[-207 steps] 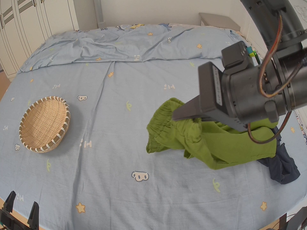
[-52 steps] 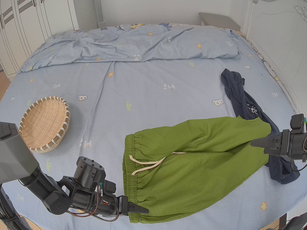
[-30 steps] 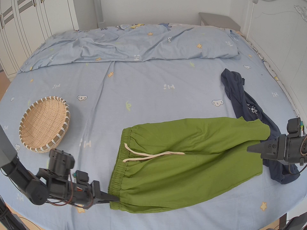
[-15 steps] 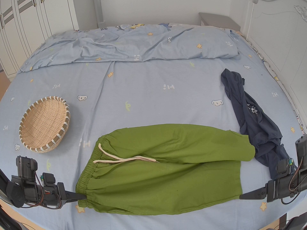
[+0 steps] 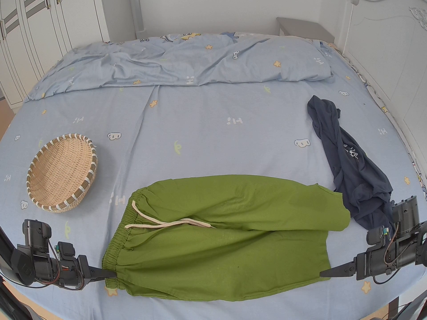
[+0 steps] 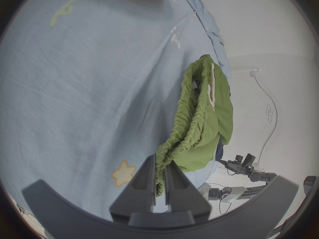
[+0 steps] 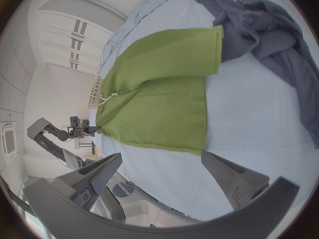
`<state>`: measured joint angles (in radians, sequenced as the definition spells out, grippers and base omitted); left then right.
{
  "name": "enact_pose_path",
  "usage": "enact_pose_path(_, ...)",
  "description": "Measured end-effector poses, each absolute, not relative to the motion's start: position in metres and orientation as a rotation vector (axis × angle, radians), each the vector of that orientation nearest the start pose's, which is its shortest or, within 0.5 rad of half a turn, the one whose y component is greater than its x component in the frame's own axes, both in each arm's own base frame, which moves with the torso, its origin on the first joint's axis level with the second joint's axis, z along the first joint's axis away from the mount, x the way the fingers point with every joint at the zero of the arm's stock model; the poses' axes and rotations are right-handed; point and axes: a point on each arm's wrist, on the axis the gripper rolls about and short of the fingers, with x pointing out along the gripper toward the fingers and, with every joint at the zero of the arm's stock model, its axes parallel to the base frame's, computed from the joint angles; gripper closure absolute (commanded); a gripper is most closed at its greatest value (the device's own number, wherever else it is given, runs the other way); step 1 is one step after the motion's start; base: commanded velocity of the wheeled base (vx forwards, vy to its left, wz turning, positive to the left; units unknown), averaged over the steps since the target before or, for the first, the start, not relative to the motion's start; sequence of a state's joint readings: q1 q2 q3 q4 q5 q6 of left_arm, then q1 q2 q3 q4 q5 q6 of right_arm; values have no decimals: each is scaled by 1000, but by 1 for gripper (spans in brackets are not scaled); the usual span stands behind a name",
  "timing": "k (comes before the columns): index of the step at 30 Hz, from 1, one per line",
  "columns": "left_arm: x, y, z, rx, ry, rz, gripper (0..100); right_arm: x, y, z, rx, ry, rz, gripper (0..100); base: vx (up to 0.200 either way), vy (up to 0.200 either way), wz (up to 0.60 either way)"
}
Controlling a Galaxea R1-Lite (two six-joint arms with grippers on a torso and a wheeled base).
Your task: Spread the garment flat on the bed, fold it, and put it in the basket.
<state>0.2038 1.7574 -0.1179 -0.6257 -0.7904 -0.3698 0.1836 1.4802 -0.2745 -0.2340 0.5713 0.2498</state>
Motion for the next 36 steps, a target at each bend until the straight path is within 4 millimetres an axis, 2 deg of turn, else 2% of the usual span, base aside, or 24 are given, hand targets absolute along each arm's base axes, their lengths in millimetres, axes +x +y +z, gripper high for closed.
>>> enact_pose_path(6,170,19,33,-825,1011,-365,100,172,41,64,433,1087,569,0,0,0,0)
enact_pose_path(10,170,20,32,-828,1014,-362,100,175,41,57,439,1112,559,0,0,0,0)
enact_pose_path(35,168,19,31,-831,1021,-360,100,190,44,33,451,1159,556,0,0,0,0)
enact_pose_path(36,168,19,31,-831,1022,-360,100,190,44,33,452,1162,555,100,0,0,0)
